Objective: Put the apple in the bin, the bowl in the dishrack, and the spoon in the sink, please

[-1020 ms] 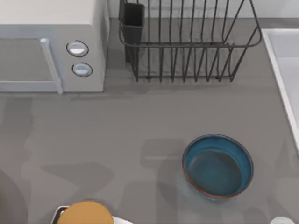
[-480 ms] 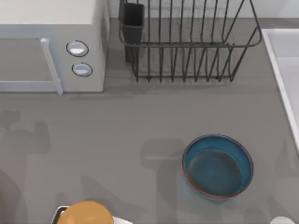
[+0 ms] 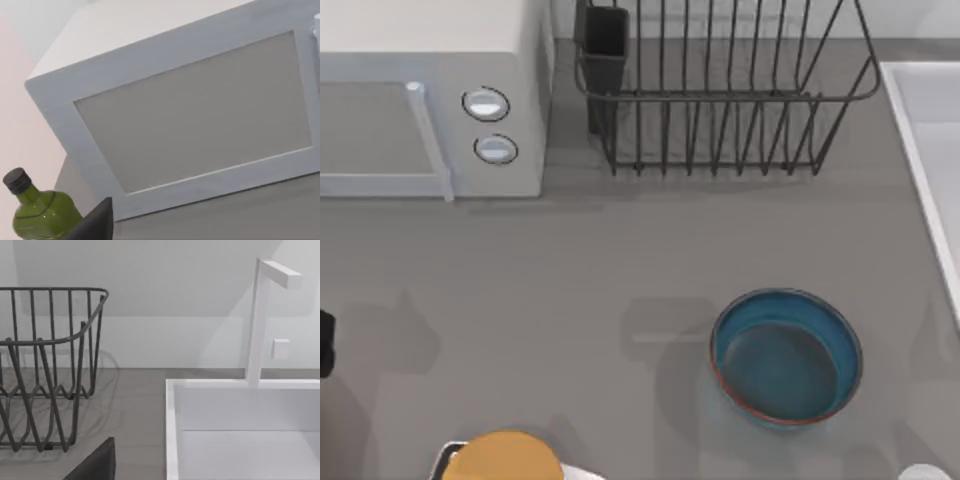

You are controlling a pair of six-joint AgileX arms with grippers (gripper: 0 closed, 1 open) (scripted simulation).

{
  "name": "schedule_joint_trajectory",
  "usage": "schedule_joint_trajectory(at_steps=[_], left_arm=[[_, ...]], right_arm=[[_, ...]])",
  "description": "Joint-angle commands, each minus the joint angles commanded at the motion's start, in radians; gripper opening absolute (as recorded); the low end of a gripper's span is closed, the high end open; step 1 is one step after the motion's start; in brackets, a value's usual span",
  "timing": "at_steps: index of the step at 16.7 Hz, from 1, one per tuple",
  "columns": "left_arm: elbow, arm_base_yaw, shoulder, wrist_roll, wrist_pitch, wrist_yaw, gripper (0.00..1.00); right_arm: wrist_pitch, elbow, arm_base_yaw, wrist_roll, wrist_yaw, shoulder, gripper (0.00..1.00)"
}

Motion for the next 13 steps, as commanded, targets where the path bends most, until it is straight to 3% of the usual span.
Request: schedule_joint_trajectory(at_steps=[3, 6, 13], left_arm=[[-0.107, -0.022, -0.124, -0.211, 0.075, 0.007, 1.00], [-0.172, -0.036, -0.197, -0.328, 0.119, 0.007, 1.00], [-0.188, -0.040, -0.215, -0.355, 0.129, 0.007, 1.00]], right_arm=[[0.000, 0.000, 0.000, 0.000, 0.000, 0.000, 1.00], [0.000, 0.000, 0.000, 0.000, 0.000, 0.000, 1.00], [0.000, 0.000, 0.000, 0.000, 0.000, 0.000, 1.00]])
